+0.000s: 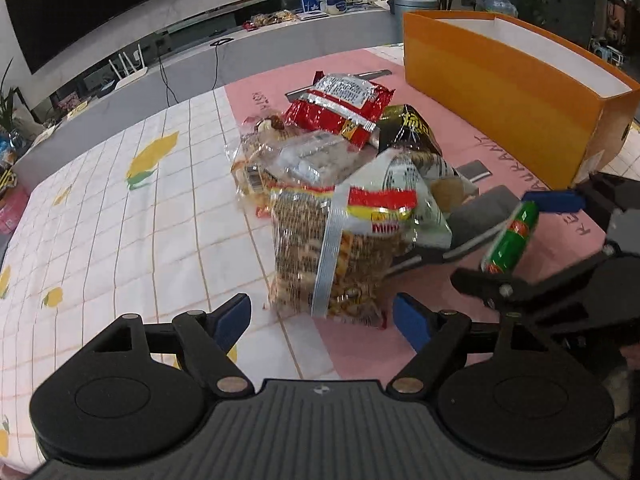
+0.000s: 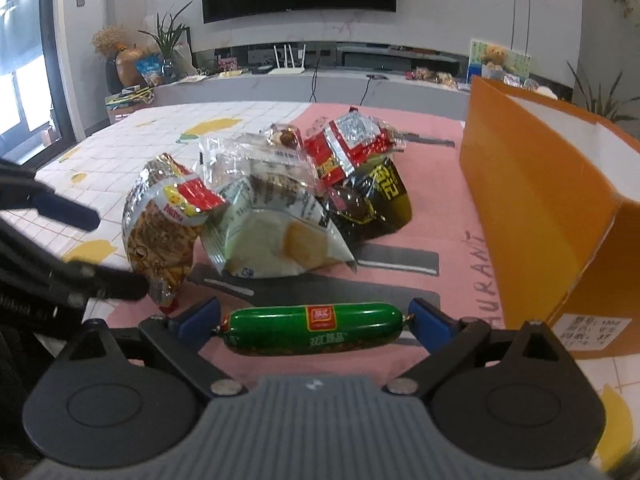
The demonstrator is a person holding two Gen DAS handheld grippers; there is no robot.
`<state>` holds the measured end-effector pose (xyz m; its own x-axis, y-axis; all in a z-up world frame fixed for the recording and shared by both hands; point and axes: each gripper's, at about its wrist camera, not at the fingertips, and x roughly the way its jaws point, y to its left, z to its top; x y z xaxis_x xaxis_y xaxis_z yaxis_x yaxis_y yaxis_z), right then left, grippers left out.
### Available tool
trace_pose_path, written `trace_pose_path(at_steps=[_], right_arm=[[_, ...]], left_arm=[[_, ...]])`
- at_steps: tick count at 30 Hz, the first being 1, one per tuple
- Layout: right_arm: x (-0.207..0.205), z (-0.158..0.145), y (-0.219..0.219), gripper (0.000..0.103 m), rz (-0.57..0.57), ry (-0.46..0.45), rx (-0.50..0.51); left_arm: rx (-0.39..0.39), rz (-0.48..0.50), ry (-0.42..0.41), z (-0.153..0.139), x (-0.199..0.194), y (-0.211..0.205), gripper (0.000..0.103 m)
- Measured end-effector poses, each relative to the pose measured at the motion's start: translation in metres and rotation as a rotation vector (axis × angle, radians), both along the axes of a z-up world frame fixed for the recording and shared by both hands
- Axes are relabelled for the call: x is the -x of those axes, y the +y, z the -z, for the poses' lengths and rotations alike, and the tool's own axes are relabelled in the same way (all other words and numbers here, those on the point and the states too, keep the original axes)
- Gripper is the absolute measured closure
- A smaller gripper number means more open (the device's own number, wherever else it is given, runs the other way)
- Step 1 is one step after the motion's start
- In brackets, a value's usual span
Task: Organize snacks
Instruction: 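Close the left tool on the Mimi noodle-snack bag and lift it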
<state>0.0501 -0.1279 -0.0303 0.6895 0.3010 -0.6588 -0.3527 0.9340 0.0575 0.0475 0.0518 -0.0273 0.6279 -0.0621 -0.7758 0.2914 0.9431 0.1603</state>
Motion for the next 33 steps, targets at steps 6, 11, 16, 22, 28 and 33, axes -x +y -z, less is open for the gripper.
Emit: trace_pose_path(at_steps=[6, 11, 16, 22, 28, 33], right_arm=[[0.001, 0.0, -0.004, 0.006, -0.009, 0.021, -0.021], [0.002, 0.003, 0.002, 0.006, -0.022, 0.024, 0.015], [0.003, 0.003, 0.0, 0.006, -0.011, 0.024, 0.018], [0.007, -0.001, 0.001, 0.006, -0.014, 0.015, 0.019], [0.013, -0.007, -0.001, 0.006, -0.004, -0.026, 0.006], [0.017, -0.016, -0.002, 0.006, 0.002, -0.06, -0.001]], left_arm=[[-0.04, 0.025, 0.017, 0.008, -0.012, -0.009, 0.008], [-0.062, 0.013, 0.02, 0.017, -0.02, -0.018, 0.008], [-0.098, -0.006, -0.008, 0.024, -0.025, -0.024, 0.008], [-0.048, -0.067, -0.013, 0.028, -0.033, -0.012, 0.026], [0.016, -0.11, -0.019, 0.022, -0.029, -0.003, 0.036], [0.087, -0.146, -0.028, 0.013, -0.017, 0.007, 0.039]])
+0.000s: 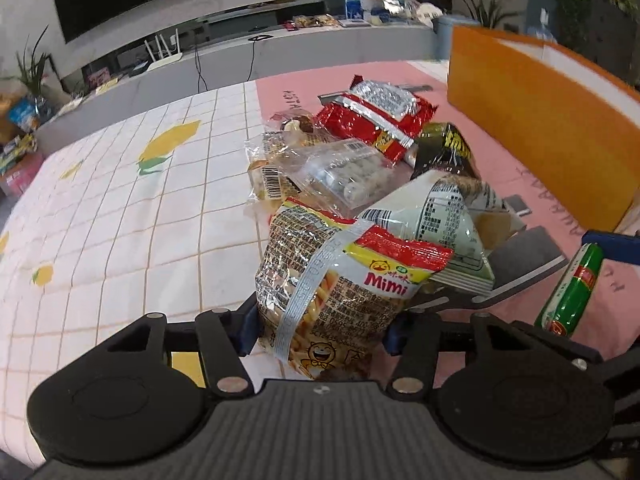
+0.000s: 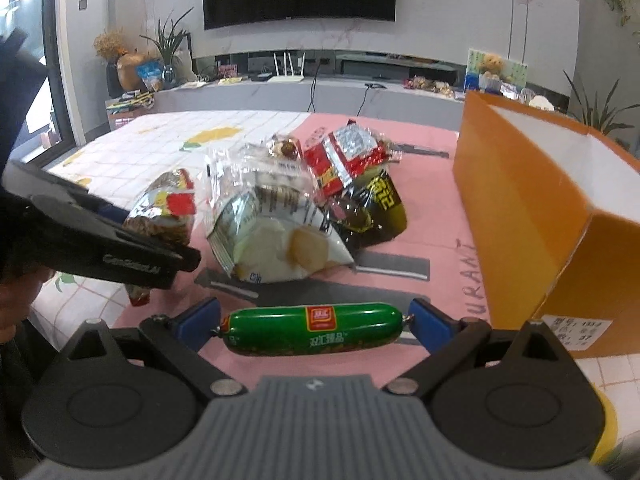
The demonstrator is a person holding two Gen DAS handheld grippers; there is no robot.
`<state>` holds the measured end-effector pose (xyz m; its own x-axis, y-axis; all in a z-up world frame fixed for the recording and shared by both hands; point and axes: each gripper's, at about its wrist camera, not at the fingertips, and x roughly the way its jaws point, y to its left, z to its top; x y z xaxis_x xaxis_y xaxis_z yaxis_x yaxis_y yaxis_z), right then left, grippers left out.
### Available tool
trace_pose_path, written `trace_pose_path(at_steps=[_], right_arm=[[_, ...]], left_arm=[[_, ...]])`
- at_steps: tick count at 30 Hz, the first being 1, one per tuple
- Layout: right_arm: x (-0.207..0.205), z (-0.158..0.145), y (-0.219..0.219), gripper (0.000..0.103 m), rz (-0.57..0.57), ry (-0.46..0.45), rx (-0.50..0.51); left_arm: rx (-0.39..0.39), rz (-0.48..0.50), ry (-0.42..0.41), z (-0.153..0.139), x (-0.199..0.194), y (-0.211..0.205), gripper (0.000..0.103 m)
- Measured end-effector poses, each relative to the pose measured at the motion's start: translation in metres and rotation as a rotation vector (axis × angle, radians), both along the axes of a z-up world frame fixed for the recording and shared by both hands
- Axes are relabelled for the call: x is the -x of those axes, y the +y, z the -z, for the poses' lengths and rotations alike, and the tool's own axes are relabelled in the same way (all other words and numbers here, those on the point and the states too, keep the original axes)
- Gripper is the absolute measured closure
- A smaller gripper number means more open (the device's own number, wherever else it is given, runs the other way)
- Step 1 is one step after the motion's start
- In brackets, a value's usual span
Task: Organize snacks
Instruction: 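Close the left tool on the Mimi noodle-snack bag and lift it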
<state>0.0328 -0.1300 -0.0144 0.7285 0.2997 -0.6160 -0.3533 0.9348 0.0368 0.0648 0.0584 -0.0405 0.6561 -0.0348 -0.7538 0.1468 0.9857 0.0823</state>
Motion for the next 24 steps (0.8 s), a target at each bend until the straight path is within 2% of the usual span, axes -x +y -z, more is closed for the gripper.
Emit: trace_pose_path(at_steps=[6, 11, 15, 24], right_arm=[[0.006, -0.009, -0.001, 0.006, 0.008, -0.03, -0.016], [0.014, -0.015, -0.001, 0.006, 0.017, -0.064, -0.032], [0.02, -0.022, -0.001, 0.006, 0.012, -0.096, -0.032], [0.028, -0.063, -0.019, 0.006, 0.062, -0.21, -0.073]], left_arm=[[0.043, -0.062, -0.038, -0.016, 0.019, 0.007, 0.04], [0.024, -0.135, -0.1, -0.036, 0.034, 0.006, 0.041], [0.042, -0.166, -0.123, -0.051, 0.039, 0.008, 0.041], [0.066, -0.202, -0.225, -0.095, 0.047, 0.001, 0.041]])
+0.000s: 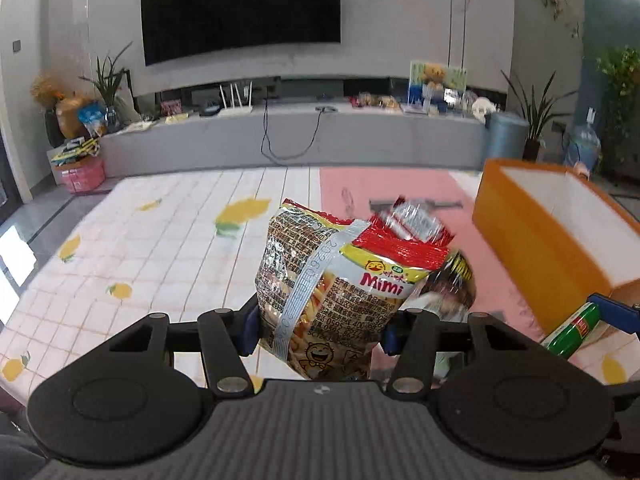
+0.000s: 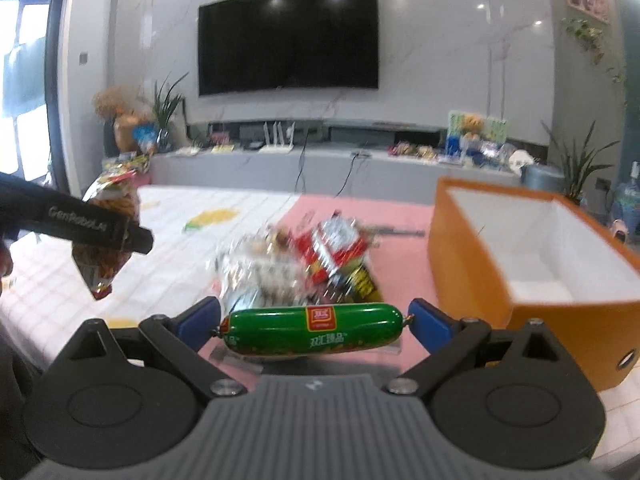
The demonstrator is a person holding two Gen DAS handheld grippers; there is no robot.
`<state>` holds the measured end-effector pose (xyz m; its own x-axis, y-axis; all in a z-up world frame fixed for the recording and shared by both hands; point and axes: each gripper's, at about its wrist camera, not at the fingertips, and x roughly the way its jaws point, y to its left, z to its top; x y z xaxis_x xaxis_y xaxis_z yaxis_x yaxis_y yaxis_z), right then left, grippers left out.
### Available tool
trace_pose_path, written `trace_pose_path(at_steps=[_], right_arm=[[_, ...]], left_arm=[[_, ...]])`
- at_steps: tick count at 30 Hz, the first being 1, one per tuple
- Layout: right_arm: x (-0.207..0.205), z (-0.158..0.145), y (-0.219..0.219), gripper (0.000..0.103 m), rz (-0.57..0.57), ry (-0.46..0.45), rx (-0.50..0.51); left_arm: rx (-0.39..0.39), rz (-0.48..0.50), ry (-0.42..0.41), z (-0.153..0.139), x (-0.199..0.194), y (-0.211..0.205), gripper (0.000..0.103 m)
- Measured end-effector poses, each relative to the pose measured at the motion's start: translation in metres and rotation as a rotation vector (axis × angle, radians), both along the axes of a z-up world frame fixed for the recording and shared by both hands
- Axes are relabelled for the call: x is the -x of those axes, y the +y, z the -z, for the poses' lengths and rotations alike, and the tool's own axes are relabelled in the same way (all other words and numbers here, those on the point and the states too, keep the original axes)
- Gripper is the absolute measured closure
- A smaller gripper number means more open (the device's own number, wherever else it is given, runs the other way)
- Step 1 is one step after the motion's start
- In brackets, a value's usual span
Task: Organize snacks
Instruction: 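Drop the Mimi bag into the orange box with the left tool while the right tool carries the sausage over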
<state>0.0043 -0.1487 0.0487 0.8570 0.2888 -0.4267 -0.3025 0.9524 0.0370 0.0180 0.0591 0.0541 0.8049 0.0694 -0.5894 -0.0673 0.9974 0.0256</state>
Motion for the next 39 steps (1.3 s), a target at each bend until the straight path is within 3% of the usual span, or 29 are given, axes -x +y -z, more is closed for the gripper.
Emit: trace_pose_path(at_steps=[6, 10, 13, 20, 24, 28, 39], right_arm=[[0.002, -0.037, -0.031, 0.006, 0.074, -0.093, -0.011], [0.0, -0.064, -0.058, 0.006, 0.159, -0.215, 0.014], [-0.005, -0.085, -0.086, 0.006, 0.238, -0.271, -0.027], [-0.032, -0.119, -0.145, 0.006, 0.311, -0.358, 0.016], [-0.038, -0.116, -0.191, 0.006, 0.366, -0.34, -0.107], [-0.046, -0.09, -0.222, 0.006, 0.392, -0.286, -0.18], [-0.077, -0.046, -0.229, 0.006, 0.407, -0.121, -0.155]], left_arm=[[0.012, 0.041, -0.046, -0.029, -0.002, -0.026, 0.041], [0.033, 0.108, -0.074, -0.046, -0.01, -0.052, 0.041], [0.049, 0.155, -0.103, -0.056, -0.021, -0.076, 0.041], [0.143, 0.269, -0.078, -0.06, -0.054, -0.134, 0.041], [0.219, 0.341, -0.037, -0.049, -0.073, -0.165, 0.041], [0.23, 0.39, 0.023, -0.032, -0.095, -0.189, 0.041], [0.157, 0.356, 0.202, 0.031, -0.141, -0.228, 0.041]])
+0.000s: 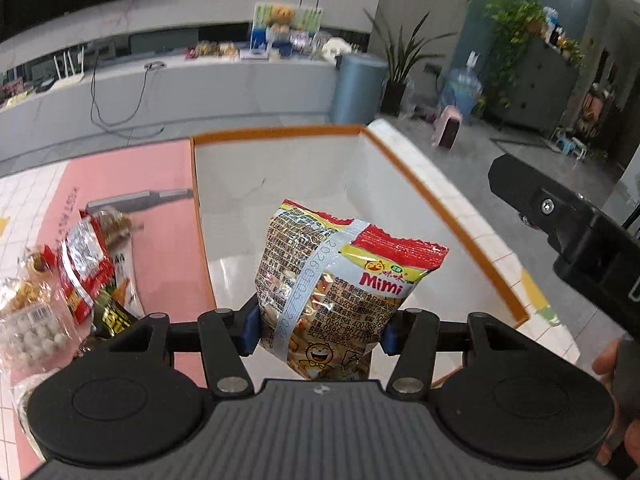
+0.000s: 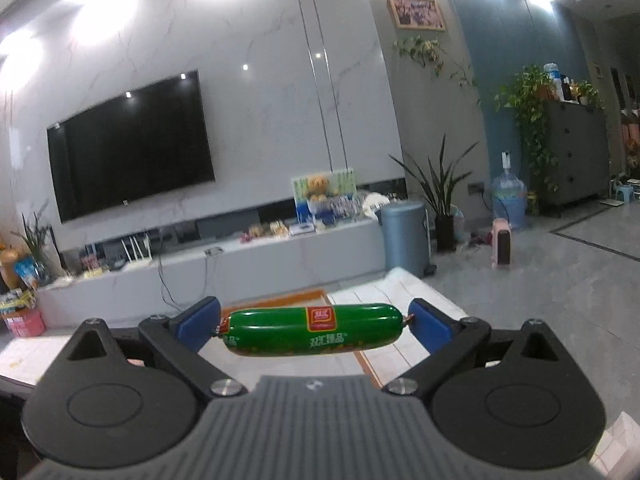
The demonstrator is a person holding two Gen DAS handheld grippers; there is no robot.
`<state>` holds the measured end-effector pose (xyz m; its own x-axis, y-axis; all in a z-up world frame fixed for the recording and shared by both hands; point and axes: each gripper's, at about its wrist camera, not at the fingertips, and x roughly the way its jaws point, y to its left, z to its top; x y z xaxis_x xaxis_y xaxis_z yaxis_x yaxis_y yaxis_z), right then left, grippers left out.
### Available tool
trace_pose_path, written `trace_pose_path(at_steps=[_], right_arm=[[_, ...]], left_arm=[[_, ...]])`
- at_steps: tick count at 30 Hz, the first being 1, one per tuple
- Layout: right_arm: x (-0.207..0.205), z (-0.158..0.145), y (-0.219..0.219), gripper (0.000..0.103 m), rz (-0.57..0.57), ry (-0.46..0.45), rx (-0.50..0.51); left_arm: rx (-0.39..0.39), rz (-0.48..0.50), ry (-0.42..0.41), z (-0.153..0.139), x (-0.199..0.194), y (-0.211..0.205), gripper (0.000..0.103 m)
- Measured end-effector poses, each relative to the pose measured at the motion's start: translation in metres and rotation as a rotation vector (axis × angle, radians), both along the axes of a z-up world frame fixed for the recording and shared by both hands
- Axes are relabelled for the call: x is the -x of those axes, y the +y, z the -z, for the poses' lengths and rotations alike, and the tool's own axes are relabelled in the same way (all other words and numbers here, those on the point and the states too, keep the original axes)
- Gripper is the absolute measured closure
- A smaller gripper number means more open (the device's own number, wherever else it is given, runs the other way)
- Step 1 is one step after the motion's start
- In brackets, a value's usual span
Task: Organize snacks
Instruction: 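Drop the Mimi bag into the orange box with the left tool while the right tool carries the sausage over, then lower the green sausage into the orange box and open the right tool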
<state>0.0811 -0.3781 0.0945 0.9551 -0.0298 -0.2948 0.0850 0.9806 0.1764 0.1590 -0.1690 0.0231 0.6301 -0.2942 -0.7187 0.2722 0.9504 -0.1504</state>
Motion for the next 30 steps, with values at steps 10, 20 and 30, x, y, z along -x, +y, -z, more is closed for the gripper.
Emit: trace_pose_path(at_steps=[10, 20, 30], right_arm=[[-0.016, 0.017, 0.02, 0.006, -0.031, 0.098, 0.036], [-0.018, 0.015, 0.021, 0.006, -0.035, 0.119, 0.03], [-0.022, 0.013, 0.021, 0.006, -0.087, 0.145, -0.005]], left_arm=[[-0.04, -0.016, 0.022, 0.004, 0.008, -0.007, 0.037], [-0.063, 0.013, -0.011, -0.013, 0.028, -0.007, 0.015], [-0.093, -0.024, -0.064, -0.035, 0.049, 0.019, 0.009]])
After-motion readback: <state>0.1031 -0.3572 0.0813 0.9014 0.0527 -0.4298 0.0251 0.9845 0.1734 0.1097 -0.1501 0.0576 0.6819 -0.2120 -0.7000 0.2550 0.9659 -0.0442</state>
